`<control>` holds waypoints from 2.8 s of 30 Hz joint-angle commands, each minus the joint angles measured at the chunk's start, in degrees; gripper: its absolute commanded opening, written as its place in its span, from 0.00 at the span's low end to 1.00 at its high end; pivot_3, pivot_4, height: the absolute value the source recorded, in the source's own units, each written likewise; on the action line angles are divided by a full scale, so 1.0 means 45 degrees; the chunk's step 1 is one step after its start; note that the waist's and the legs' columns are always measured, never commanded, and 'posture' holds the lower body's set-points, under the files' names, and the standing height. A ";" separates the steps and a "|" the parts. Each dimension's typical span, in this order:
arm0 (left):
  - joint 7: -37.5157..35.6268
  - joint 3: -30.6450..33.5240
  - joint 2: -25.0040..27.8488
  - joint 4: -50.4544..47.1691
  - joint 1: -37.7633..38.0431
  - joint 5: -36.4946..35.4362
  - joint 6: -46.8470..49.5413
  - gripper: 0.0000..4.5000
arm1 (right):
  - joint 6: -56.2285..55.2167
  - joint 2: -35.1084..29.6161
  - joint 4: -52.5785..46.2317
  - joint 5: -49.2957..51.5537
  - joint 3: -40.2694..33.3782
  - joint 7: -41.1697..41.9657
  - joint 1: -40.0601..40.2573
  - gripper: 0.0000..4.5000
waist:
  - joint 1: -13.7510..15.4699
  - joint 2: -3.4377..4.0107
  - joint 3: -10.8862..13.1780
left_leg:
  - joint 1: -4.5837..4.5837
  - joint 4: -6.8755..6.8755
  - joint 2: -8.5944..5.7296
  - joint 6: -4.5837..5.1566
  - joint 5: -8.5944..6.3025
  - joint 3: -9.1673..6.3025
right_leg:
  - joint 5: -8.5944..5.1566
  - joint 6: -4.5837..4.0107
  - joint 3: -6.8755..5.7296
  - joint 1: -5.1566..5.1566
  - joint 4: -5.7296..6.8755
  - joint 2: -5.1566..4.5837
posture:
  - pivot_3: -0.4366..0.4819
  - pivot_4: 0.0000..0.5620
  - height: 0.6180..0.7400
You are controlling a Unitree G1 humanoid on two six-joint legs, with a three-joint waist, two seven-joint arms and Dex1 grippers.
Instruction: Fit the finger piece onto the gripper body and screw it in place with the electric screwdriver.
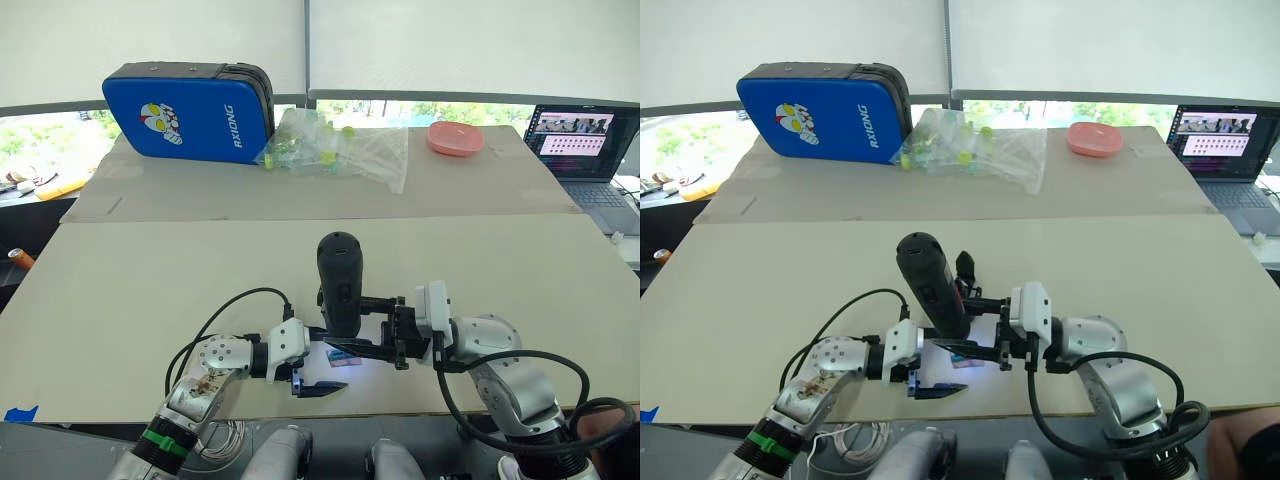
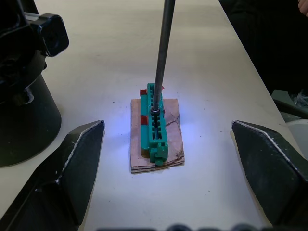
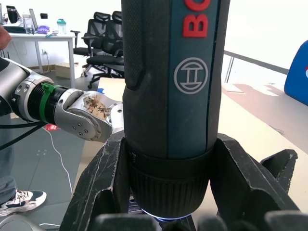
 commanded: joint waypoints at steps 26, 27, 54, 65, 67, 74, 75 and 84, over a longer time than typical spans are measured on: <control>-0.0571 0.0395 0.0319 0.0246 0.0379 -0.0716 -0.0053 0.99 | 0.0111 -0.0191 -0.1316 0.1159 -0.0351 -0.0169 -0.0285 0.42 | -0.0061 -0.0002 0.0001 | -0.0002 -0.0020 0.0010 0.0001 0.0000 0.0000 | -0.0003 -0.0002 0.0006 -0.0013 -0.0010 -0.0007 | 0.48 0.27 1.00; -0.0603 0.0479 0.0341 0.0213 0.0375 -0.0797 -0.0073 0.99 | 0.0141 -0.0219 -0.1374 0.1214 -0.0378 -0.0186 -0.0297 0.42 | -0.0075 -0.0002 0.0001 | -0.0002 -0.0022 0.0011 0.0001 0.0000 0.0000 | -0.0003 -0.0003 0.0006 -0.0016 -0.0010 -0.0005 | 0.48 0.27 1.00; -0.1757 0.3915 0.1732 -0.2592 0.0789 -0.5576 0.1739 0.99 | 0.1875 -0.1197 -0.3240 0.3903 -0.1822 -0.1281 -0.1476 0.42 | -0.0322 -0.0036 0.0025 | -0.0028 -0.0029 0.0012 0.0001 0.0000 0.0000 | -0.0005 -0.0007 0.0013 -0.0043 -0.0015 -0.0020 | 0.48 0.27 1.00; -0.0934 0.4412 0.1612 -0.1158 0.0308 -0.4497 0.1532 0.99 | 0.2665 -0.1662 -0.3339 0.4929 -0.2470 -0.1672 -0.2437 0.42 | -0.0319 -0.0044 0.0029 | -0.0029 -0.0029 0.0012 0.0003 0.0001 0.0000 | -0.0004 -0.0007 0.0011 -0.0043 -0.0015 -0.0018 | 0.48 0.27 1.00; -0.0577 0.4021 0.1552 -0.0427 -0.0005 -0.3483 0.1024 0.99 | 0.2774 -0.1767 -0.3322 0.5045 -0.2547 -0.1670 -0.2562 0.42 | -0.0287 -0.0045 0.0030 | -0.0029 -0.0029 0.0012 0.0002 0.0001 0.0001 | -0.0004 -0.0007 0.0011 -0.0044 -0.0014 -0.0018 | 0.48 0.27 1.00; 0.0294 0.2986 0.0914 0.0983 -0.1116 -0.1799 0.0811 0.99 | 0.2954 -0.1992 -0.3271 0.5177 -0.2729 -0.1575 -0.2665 0.42 | -0.0243 -0.0064 0.0041 | -0.0048 -0.0027 0.0007 0.0002 0.0001 0.0001 | -0.0003 -0.0007 0.0010 -0.0057 -0.0017 -0.0020 | 0.48 0.27 1.00; 0.0337 0.2834 0.0774 0.1121 -0.1244 -0.1659 0.0791 0.99 | 0.2954 -0.2032 -0.3267 0.5181 -0.2747 -0.1570 -0.2651 0.42 | -0.0245 -0.0066 0.0042 | -0.0053 -0.0024 0.0007 0.0002 0.0001 0.0000 | -0.0002 -0.0007 0.0009 -0.0063 -0.0014 -0.0019 | 0.48 0.27 1.00; 0.0808 0.1869 -0.0511 0.2312 -0.2003 -0.0689 0.0214 0.99 | 0.3014 -0.2233 -0.3288 0.5214 -0.2830 -0.1653 -0.2632 0.42 | -0.0292 -0.0070 0.0044 | -0.0058 -0.0021 0.0008 0.0005 0.0003 0.0001 | -0.0002 -0.0006 0.0011 -0.0066 -0.0010 -0.0015 | 0.48 0.27 1.00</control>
